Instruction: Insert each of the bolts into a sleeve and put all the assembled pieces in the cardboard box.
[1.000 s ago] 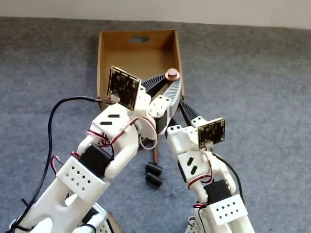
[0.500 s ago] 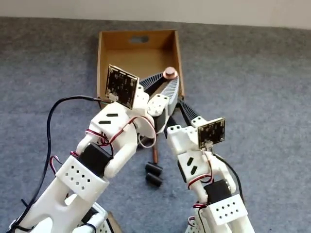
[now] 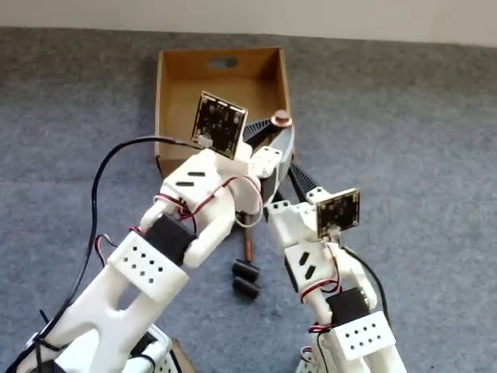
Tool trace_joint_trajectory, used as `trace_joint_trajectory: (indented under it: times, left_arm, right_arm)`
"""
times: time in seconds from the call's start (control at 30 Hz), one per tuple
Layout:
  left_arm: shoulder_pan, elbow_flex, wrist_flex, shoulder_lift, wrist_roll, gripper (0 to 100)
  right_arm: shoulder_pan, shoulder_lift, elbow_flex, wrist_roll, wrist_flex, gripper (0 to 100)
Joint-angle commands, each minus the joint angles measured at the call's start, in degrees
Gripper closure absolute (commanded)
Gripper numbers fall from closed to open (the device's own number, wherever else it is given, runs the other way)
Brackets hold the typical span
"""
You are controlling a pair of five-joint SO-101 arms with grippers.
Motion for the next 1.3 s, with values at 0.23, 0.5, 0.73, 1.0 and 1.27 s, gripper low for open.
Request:
trace_joint_trajectory:
  times: [0.23,0.5,0.73,1.0,1.27]
  left_arm:
    - [-1.1,-0.66,10.11,-8.31,-0.18,99]
    - [-1.1,1.98,8.44,-8.4,-0.18,99]
    - [-1.19,2.07,12.92,-8.13,-0.18,99]
    - [-1.19,2.15,16.62,-8.04,-0.09,99]
    - [-1.71,6.9,15.65,-8.4,-0.09,98]
  right_arm:
    - [-0.22,-1.01,-0.92,-0.53,-1.19,99.2]
    - [-0.22,-0.84,-0.84,-0.53,-1.1,99.2]
    - [-0.22,-1.01,1.1,-0.44,-1.45,99.2]
    - [-0.22,-1.01,1.19,-0.44,-1.45,99.2]
    - [-0.22,-1.01,1.19,-0.44,-1.45,99.2]
